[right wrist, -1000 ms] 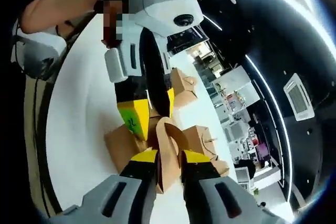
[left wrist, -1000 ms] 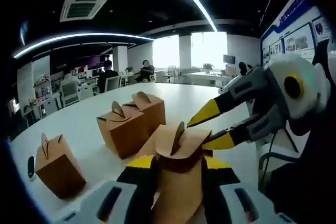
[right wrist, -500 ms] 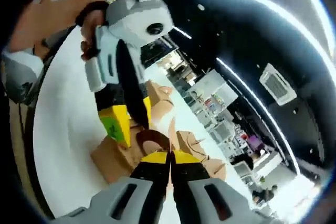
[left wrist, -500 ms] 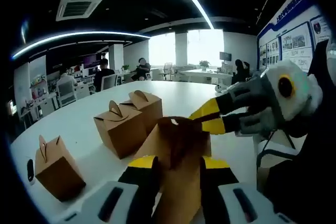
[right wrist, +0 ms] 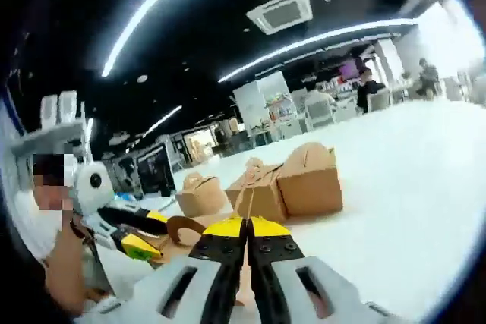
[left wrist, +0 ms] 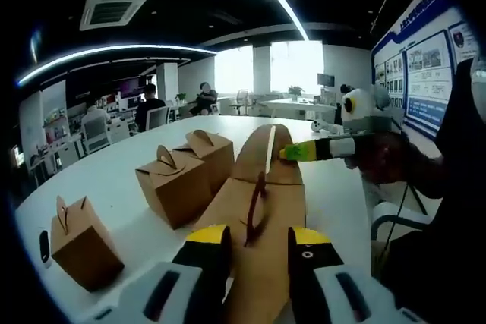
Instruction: Pick up one paper box from the group, open the paper box, and remove the item inside
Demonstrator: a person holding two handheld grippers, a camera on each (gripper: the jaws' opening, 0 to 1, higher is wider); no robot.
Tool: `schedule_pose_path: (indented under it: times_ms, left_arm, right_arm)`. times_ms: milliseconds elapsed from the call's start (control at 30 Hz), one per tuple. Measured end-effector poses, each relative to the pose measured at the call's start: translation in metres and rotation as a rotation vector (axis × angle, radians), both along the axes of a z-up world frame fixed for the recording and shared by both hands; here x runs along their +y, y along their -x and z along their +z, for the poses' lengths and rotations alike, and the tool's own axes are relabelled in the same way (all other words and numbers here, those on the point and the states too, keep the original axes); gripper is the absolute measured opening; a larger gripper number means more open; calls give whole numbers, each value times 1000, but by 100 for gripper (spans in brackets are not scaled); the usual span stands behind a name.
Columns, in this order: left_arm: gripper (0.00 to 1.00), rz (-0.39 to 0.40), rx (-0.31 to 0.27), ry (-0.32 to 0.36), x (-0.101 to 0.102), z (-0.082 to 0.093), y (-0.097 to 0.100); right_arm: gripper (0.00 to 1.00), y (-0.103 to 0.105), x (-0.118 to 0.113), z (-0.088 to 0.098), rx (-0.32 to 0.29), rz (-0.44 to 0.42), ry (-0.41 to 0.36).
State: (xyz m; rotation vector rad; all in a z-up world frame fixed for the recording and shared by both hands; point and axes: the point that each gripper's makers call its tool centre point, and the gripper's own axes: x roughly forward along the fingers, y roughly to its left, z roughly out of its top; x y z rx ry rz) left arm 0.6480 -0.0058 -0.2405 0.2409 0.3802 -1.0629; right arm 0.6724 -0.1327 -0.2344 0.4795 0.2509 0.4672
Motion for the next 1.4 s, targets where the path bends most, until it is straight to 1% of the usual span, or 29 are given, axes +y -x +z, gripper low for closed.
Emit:
schedule_pose_path:
  times_ms: [67,100,200,300,433,500,533,567,600,667,733,833,900,933,967,1000,1033,1100,1133,1200,1233,1267,1300,1333,1367,1400]
  left_arm:
    - [31,13,0,0,0,0,-1]
    - [31,25,-4,-2,-1,0,-2]
    - [29,58,-16,-3,-1,-1,-2]
    - [24,91,-27,18,-4,-1,1]
    - [22,163,-43,41,-4,0,-2]
    - [21,199,-58,39,-3,0,-3]
    - [21,225,-77,26,-3,0,-4]
    - [20,230,-82,21,-3,0,-4]
    - [19,243,-98,2,-5,0,-5]
    - [16,230,-115,-9,-7,0,-3]
    - [16,215,-113,-9,-6,0,-4]
    - [16,184,-103,-1,-7,0,-5]
    - [16,175,-102,-6,-8,0,-4]
    - [16,173,-102,-8,-8,0,-4]
    - [16,170,-102,-9,-9,0,-4]
    - [16,163,-100,-8,-9,-1,-5]
    - [16,156,-99,-8,-9,-1,-5]
    - [16,143,-95,-8,-10,-1,-5]
    - [16,138,-94,-9,-10,-1,-5]
    - [16,133,-98,-14,-11,-1,-5]
    - [16,132,-101,-15,-11,-1,-5]
    - [16,133,-103,-11,-10,-1,-5]
    - [16,134,-101,-2,-10,-1,-5]
    - [16,135,-100,4,-10,-1,-5]
    - [16,135,-100,8,-10,-1,-5]
    - [16,135,-100,10,-9,-1,-5]
  right_arm:
    - [3,-1,-1,-9,46,-5,-64]
    - [4,1,-1,-16,72,-2,-82]
    - [4,5,2,-28,140,2,-160]
    - [4,10,5,-31,141,1,-150]
    - [4,14,8,-37,159,-9,-171]
    - [4,17,12,-37,158,-6,-164]
    - [4,17,13,-37,157,-6,-161]
    - [4,18,13,-38,157,-6,-160]
    - [4,18,15,-39,166,-3,-160]
    - [4,20,17,-40,178,5,-169]
    - [5,20,13,-37,178,6,-188]
    - [5,20,1,-23,133,-8,-226]
    - [8,21,-3,-15,121,-13,-234]
    - [12,21,-5,-11,103,-22,-212]
    - [16,21,-8,-7,88,-31,-205]
    - [20,21,-12,-1,69,-48,-217]
    - [23,20,-17,5,49,-67,-209]
    - [24,17,-30,20,-31,-111,-137]
    - [24,17,-36,33,-93,-148,-77]
    - [24,18,-36,72,-290,-165,59]
    - [23,18,-31,89,-373,-152,104]
    - [22,19,-20,104,-453,-112,140]
    - [20,18,-9,114,-504,-69,168]
    - [17,16,0,117,-532,-36,211]
    - [14,12,16,113,-557,26,295]
    - [10,10,18,110,-553,36,320]
